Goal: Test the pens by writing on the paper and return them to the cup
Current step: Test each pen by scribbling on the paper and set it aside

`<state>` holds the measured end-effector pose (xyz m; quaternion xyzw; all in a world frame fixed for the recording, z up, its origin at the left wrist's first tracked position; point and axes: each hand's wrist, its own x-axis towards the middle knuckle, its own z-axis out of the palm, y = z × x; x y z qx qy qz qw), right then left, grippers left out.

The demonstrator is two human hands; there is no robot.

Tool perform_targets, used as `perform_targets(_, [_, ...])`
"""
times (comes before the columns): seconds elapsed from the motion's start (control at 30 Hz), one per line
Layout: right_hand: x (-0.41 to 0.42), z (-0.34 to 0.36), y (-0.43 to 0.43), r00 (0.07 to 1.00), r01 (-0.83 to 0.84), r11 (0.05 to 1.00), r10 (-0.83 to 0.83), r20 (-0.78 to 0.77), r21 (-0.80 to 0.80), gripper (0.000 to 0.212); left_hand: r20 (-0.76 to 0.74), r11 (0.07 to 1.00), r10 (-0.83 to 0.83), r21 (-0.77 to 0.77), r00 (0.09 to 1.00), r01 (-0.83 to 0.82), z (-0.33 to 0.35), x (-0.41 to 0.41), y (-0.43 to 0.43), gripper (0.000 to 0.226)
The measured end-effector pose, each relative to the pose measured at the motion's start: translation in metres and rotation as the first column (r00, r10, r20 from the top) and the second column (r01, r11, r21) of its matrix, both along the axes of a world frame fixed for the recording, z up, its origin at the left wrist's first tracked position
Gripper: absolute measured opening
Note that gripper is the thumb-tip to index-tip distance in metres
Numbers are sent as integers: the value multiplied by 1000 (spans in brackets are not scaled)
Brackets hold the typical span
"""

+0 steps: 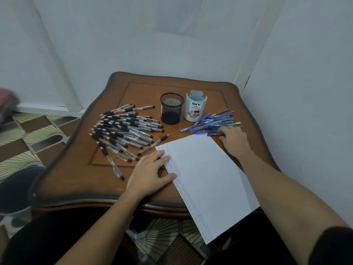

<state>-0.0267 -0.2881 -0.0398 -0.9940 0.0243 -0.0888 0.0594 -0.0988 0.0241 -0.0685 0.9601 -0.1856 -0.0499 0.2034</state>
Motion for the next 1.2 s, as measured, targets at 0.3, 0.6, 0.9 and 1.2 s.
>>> perform_targets(0.3, [-12,22,14,994,97,959,-80,-74,266,24,7,1000,3,0,1000,-3,2,-1,-2,73])
perform_targets(0.6, [-67,45,61,995,41,449,64,-77,893,44,6,1000,1,-15,1000,-1,4,-3,-1,81])
perform_targets(0.9, [-88,39,89,995,101,69,-22,-100,993,43,13,1000,7,-14,1000,-7,2,-2,-1,71])
perform_targets(1.2, [-108,13,109,981,124,190,122,-148,974,10,32,1000,14,-10,999,-13,1,-2,-2,71])
